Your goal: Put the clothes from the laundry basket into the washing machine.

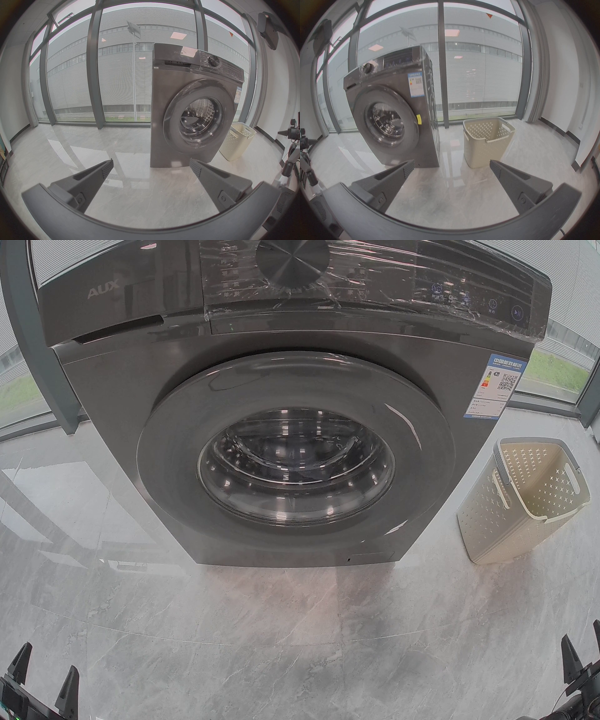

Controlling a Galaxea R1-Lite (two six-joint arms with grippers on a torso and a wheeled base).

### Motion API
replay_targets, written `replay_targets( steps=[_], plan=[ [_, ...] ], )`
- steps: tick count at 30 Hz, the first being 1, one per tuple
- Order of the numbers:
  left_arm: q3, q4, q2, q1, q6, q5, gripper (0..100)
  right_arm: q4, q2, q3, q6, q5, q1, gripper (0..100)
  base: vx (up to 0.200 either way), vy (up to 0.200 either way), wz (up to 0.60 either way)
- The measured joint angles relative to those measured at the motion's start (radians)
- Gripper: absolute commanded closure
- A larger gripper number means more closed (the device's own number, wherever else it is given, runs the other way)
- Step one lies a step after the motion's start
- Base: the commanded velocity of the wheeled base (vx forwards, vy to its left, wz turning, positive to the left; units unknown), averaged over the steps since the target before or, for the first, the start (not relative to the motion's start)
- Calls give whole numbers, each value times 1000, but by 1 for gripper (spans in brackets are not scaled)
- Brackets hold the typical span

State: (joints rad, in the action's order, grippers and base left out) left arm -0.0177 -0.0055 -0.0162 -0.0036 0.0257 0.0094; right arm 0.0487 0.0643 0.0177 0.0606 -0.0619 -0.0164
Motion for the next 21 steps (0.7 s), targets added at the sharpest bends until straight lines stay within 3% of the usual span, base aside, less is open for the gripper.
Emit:
replay_targets(
  steps=[5, 9, 21],
  plan=[
    [0, 0, 0, 0, 1, 1, 0, -30, -30, 0, -21, 7, -5, 0, 0, 0, 0],
    [0, -1, 0, 2, -12, 2, 0, -44, -42, 0, -58, 51, -1, 0, 0, 0, 0],
    [0, 0, 0, 3, -13, 2, 0, -49, -51, 0, -55, 64, 0, 0, 0, 0, 0]
  ],
)
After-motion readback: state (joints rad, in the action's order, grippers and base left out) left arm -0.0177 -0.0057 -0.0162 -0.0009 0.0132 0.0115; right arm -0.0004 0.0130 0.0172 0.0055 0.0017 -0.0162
